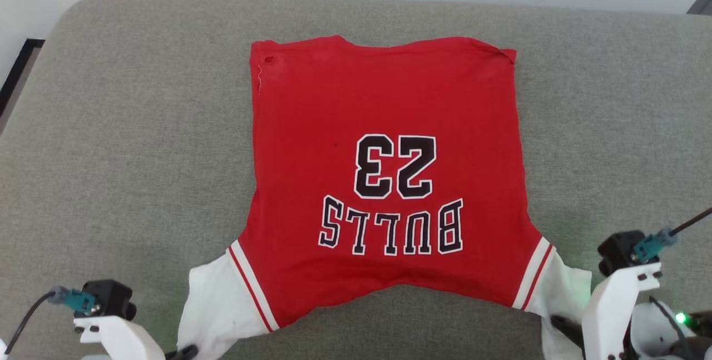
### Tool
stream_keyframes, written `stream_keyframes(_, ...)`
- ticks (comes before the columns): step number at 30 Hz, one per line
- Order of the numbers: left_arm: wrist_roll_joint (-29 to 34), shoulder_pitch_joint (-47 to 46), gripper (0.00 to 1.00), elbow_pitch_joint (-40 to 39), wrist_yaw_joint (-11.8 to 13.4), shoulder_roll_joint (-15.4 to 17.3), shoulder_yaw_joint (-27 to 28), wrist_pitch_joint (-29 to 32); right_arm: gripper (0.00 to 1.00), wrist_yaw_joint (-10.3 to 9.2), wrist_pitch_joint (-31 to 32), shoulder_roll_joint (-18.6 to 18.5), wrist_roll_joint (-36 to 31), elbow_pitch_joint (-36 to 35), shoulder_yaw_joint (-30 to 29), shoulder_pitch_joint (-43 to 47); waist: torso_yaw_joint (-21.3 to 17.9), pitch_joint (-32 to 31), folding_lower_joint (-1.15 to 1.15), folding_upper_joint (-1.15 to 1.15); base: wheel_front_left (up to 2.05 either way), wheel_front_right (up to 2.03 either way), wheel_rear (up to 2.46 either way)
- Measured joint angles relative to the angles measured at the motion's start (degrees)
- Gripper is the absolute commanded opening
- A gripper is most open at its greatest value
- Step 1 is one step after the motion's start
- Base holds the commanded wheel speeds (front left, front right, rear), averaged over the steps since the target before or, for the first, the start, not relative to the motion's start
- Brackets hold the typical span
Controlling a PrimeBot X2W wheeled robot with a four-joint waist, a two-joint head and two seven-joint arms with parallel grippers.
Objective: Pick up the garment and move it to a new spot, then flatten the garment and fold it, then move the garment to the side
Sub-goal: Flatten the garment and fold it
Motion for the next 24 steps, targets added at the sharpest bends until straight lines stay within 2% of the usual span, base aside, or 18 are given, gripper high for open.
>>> stream_keyframes(1, 0.1, -0.4, 0.00, 0.5, -0.5, -0.3, 0.0, 0.0, 0.49, 0.00, -0.5, -0.5, 0.0, 0.1, 0.5, -0.4, 0.0, 0.2, 0.00, 0.00, 0.00, 0.00, 0.00)
stream_keyframes(2, 0.2, -0.6, 0.00, 0.9, -1.1, -0.7, 0.1, -0.4, 1.00, 0.00, -1.0, -0.5, 0.0, 0.0, 0.5, -0.7, -0.1, 0.3, 0.00, 0.00, 0.00, 0.00, 0.00)
stream_keyframes(7, 1.4, -2.0, 0.00, 2.5, -2.8, -1.9, 0.3, -1.5, 1.00, 0.00, -1.8, -1.3, -0.3, -3.6, 0.0, -1.9, -0.2, 1.1, 0.00, 0.00, 0.00, 0.00, 0.00)
stream_keyframes(11, 1.8, -2.9, 0.00, 3.3, -3.8, -2.6, 0.3, -2.0, 1.00, 0.00, -1.6, -0.7, -0.8, -8.6, -0.4, -3.8, -0.1, 2.0, 0.00, 0.00, 0.00, 0.00, 0.00)
stream_keyframes(15, 2.6, -4.1, 0.00, 3.6, -4.5, -3.1, 0.2, -2.2, 1.00, 0.00, -4.7, 1.2, -3.1, -10.8, -2.1, -9.2, 0.3, 3.2, 0.00, 0.00, 0.00, 0.00, 0.00)
stream_keyframes(19, 3.3, -6.1, 0.00, 4.2, -5.6, -4.2, -0.3, -1.6, 1.00, 0.00, -10.3, 1.1, -6.2, -7.5, -1.5, -17.9, 1.2, 4.7, 0.00, 0.00, 0.00, 0.00, 0.00)
stream_keyframes(22, 3.8, -7.8, 0.00, 4.7, -6.6, -4.8, -0.5, -1.0, 1.00, 0.00, -13.9, 0.7, -7.8, -1.2, -0.6, -24.7, 2.2, 5.7, 0.00, 0.00, 0.00, 0.00, 0.00)
stream_keyframes(24, 4.5, -9.1, 0.00, 5.1, -7.0, -5.4, -0.8, -0.5, 1.00, 0.00, -16.1, -0.9, -8.8, 3.5, 0.6, -29.4, 3.1, 6.3, 0.00, 0.00, 0.00, 0.00, 0.00)
